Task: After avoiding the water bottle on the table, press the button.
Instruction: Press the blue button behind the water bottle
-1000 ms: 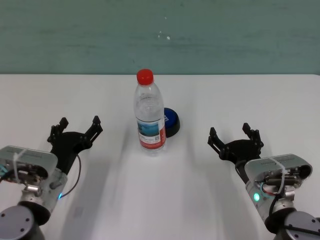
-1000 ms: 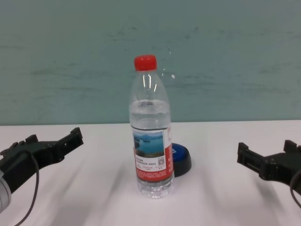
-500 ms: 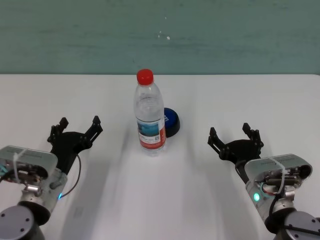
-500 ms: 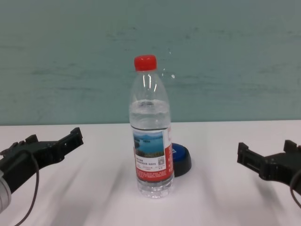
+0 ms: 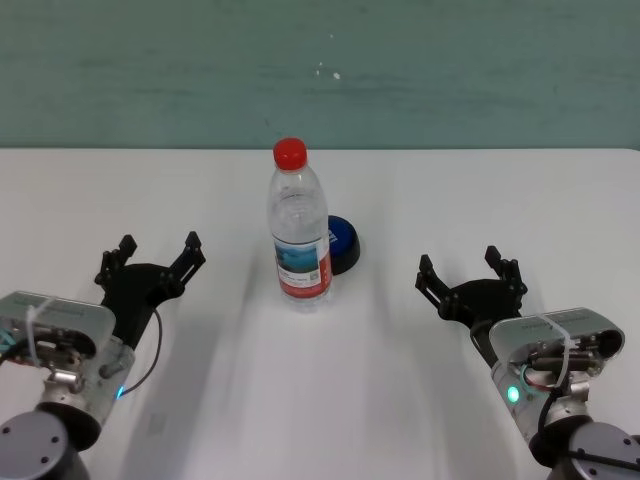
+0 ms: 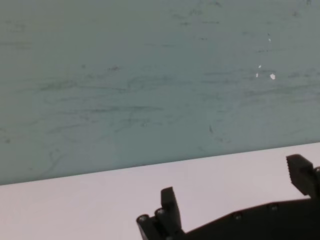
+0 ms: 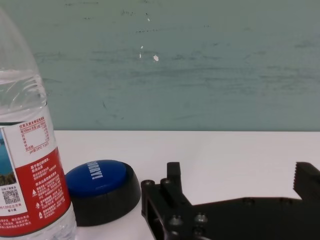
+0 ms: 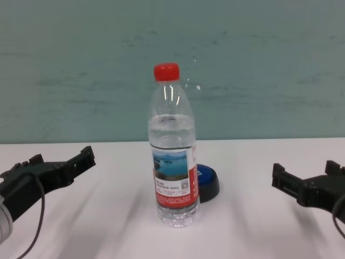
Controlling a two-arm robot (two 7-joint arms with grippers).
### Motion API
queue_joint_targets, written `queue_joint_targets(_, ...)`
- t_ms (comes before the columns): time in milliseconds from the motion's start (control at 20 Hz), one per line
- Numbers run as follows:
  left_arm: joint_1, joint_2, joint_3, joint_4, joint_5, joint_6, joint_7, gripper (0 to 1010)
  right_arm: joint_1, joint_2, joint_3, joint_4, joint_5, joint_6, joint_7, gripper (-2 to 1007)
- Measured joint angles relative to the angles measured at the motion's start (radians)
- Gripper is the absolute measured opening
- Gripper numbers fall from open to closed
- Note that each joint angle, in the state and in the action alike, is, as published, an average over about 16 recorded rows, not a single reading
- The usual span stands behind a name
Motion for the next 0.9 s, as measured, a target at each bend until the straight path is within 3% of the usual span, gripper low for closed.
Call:
queue_joint_targets(450, 0.002, 0.000, -0.002, -0.002, -0.001, 0.000, -0.005, 1010, 0.000, 0.000, 0.000, 0.000, 0.000, 0.000, 0.000, 1004)
queue_joint_targets(900, 0.026, 0.000, -0.020, -0.028, -0.001, -0.005, -0.039, 1010, 0.000, 0.000, 0.000, 0.000, 0.000, 0.000, 0.000, 1004)
